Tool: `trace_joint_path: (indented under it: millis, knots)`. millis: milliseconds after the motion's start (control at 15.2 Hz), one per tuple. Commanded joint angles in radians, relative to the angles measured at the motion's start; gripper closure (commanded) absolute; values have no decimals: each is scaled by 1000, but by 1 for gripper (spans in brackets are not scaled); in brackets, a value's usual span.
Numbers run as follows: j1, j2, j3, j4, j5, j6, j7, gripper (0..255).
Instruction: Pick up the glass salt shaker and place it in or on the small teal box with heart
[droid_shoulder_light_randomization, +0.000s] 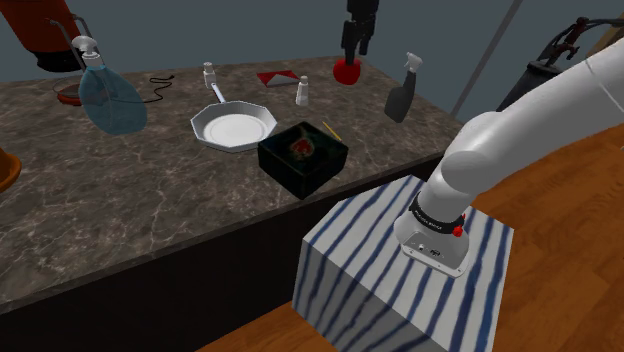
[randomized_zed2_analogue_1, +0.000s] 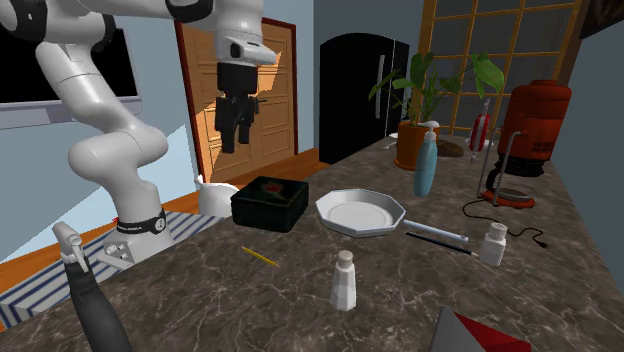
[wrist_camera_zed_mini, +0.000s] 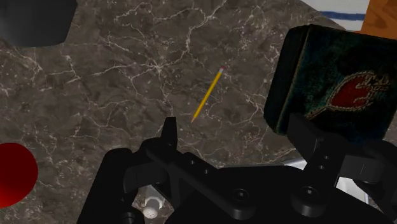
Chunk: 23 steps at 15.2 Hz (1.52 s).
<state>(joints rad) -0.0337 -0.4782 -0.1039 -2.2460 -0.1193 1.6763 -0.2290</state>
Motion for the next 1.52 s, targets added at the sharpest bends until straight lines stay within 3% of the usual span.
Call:
trace_joint_path:
  millis: [0,660,1320,1452]
  knots:
    - [-3,71,-19,31,7,39,-15,0]
    - [-21,467,-91,288,96,156,-110,0]
    - [-88,894,-105,701,228,133,-199,0]
    - [-94,919,-102,716,235,141,-202,0]
